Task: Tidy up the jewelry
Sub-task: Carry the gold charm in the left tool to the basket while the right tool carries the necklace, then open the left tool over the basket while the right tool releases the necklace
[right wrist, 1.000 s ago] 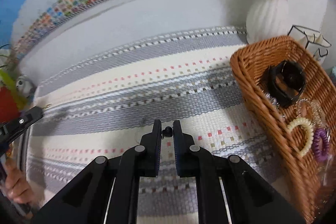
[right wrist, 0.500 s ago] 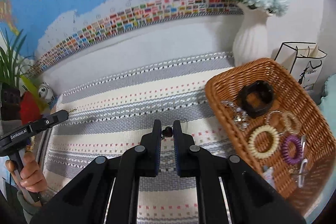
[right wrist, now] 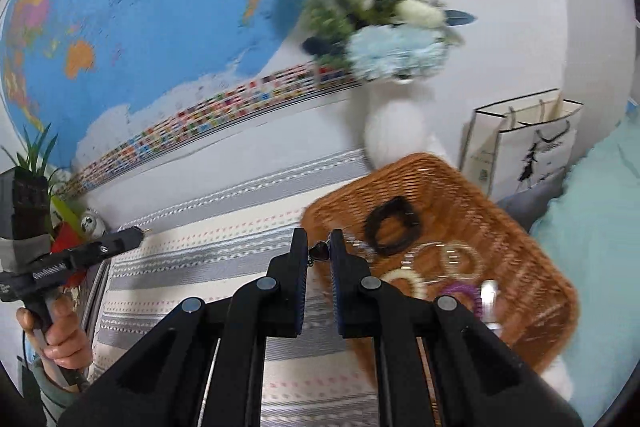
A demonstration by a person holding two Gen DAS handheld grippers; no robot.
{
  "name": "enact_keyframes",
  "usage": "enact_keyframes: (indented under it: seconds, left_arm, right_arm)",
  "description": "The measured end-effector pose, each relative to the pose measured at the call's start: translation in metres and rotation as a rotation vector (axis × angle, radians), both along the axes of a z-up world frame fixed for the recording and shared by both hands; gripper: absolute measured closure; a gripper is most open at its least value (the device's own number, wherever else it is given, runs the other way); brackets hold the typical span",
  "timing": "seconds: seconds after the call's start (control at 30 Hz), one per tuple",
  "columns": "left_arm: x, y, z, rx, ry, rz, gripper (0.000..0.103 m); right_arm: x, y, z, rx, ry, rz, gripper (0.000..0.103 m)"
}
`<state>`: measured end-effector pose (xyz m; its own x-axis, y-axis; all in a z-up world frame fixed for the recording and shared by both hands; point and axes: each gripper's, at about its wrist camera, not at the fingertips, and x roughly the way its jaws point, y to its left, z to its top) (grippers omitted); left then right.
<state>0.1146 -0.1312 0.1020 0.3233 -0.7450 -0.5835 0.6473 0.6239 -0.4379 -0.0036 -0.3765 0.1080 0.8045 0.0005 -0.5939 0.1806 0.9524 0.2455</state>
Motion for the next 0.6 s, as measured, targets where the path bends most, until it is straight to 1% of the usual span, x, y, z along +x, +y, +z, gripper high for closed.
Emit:
enact_keyframes:
  seconds: [0.2,0.37,0.47,0.6]
  left_arm:
    - [-0.011,-0.096,-0.008,0.070,-0.031,-0.126,0.093]
    - [-0.010,-0.153,-0.018,0.076,-0.007,-0.201,0.093]
    - [-0.008,-0.176,-0.026,0.089,0.020,-0.239,0.093]
    - [-0.008,-0.190,-0.039,0.100,0.047,-0.268,0.093]
  right_arm:
    - [-0.018,-0.048,0.002,-0.021,0.005,-0.071,0.091]
    - [-0.023,-0.072,-0.007,-0.033,0.029,-0.095,0.091]
    - [-0.023,-0.081,-0.016,-0.008,0.052,-0.084,0.091]
    - [-0.023,-0.080,-0.029,0.005,0.078,-0.052,0.091]
